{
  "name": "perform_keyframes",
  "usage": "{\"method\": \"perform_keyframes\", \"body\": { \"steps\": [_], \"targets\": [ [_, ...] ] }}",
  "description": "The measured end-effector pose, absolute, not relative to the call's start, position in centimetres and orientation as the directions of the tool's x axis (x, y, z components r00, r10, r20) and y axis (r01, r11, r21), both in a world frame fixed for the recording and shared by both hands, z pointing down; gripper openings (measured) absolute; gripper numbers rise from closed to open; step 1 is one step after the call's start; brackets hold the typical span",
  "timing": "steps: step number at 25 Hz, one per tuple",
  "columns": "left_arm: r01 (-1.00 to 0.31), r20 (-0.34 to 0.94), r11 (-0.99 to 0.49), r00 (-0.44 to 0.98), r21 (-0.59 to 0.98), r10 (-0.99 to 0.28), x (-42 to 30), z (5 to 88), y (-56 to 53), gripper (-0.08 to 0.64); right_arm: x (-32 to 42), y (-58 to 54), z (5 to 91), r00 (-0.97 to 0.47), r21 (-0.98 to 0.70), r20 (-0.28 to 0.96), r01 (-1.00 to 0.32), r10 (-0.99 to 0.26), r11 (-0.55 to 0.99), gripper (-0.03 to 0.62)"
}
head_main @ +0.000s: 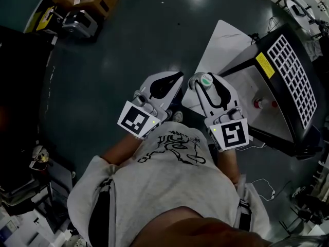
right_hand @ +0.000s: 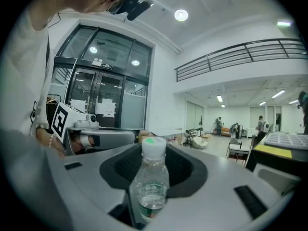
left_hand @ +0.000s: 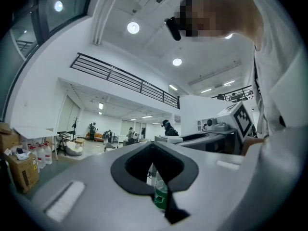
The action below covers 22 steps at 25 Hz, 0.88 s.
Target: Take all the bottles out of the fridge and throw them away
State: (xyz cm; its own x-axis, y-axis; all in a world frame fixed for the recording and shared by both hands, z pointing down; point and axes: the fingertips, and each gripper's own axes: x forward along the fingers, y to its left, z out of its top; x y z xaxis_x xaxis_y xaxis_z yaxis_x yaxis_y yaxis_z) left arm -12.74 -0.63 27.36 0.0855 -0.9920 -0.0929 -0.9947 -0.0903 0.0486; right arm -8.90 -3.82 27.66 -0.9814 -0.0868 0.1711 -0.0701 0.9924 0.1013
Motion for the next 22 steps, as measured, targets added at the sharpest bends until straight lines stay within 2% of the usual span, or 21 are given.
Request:
{"method": "perform_keyframes", "body": {
  "steps": [9,22],
  "targets": [
    [-0.995,-0.093,-0.087,0.082,0.047,-0.992,-11.6,27.5,-0.5,0.008,-8.1,-3.7,27.6,-0.983,0.107,0.165,-0.059,-0.077,0.993,0.155],
    [-0.991,-0.051,-0.119,0.117,0.058,-0.992,-14.4,28.2,1.2,0.008,-10.8,-1.9,27.7,-0.981,0.07,0.158,-0.1,-0.11,0.993,0.154]
  ]
}}
